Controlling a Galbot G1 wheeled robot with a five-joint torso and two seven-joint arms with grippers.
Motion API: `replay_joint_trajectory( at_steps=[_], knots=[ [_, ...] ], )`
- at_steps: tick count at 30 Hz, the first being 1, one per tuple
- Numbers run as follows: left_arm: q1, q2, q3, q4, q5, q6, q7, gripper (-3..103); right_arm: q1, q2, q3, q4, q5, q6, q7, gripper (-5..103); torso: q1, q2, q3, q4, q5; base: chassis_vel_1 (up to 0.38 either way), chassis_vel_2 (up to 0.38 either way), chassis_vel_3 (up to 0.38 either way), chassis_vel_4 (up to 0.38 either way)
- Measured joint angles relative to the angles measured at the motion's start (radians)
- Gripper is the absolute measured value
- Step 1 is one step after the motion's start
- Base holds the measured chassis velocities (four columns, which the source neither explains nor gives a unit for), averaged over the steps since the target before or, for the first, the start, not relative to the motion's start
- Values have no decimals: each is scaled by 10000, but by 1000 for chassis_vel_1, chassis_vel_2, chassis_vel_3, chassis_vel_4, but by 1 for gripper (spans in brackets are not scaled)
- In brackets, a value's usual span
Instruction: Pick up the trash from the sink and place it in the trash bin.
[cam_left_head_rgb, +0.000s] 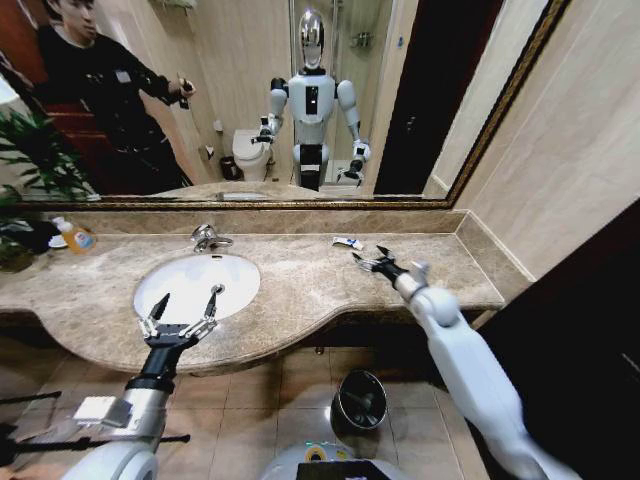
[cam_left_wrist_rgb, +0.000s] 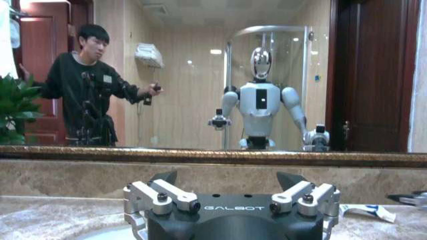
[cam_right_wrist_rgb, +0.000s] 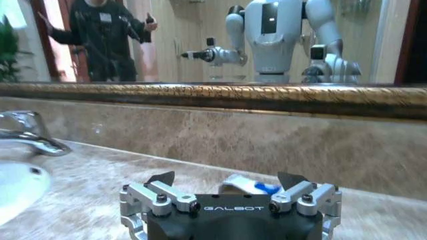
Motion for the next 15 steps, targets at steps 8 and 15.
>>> replay_joint_trajectory(
  at_steps=[8,15],
  knots=[
    [0,0,1,0,0,0,7,100,1796,328,-1882,-1881,-111,388,1574,100,-2,0,-1,-1,4,0,0,0,0],
    [0,0,0,0,0,0,6,100,3362,480,-2854,-3500,-436,97,1638,100,-2,0,-1,0,2,0,0,0,0]
  ],
)
